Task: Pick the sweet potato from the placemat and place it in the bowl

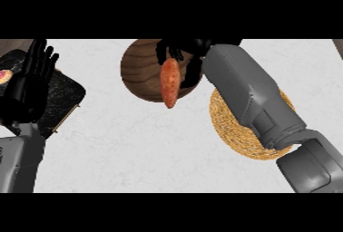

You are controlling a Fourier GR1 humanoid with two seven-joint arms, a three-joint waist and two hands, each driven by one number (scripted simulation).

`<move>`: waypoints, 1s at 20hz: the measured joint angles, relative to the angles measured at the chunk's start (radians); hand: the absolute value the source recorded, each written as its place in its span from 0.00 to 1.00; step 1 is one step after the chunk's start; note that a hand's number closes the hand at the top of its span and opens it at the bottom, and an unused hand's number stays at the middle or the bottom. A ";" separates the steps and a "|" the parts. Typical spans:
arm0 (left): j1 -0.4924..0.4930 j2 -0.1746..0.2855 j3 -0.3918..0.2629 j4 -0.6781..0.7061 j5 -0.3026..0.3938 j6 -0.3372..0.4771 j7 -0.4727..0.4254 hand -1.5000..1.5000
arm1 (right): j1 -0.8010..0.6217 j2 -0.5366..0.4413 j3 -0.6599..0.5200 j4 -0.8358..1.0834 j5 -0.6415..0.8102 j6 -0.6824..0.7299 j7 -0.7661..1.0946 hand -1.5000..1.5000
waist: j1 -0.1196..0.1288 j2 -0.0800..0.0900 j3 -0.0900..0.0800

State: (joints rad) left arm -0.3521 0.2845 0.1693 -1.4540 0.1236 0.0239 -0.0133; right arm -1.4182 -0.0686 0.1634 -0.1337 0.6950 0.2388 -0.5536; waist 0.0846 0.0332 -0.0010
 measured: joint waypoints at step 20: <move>-0.013 0.002 0.002 -0.007 0.011 -0.014 0.005 0.50 | 0.043 -0.107 -0.357 0.043 -0.330 -0.015 -0.001 0.00 | 0.022 0.019 0.002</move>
State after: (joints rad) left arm -0.3653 0.2867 0.1716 -1.4607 0.1346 0.0095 -0.0085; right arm -1.3749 -0.1754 -0.1939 -0.0908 0.3651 0.2243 -0.5547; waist 0.1062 0.0518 0.0007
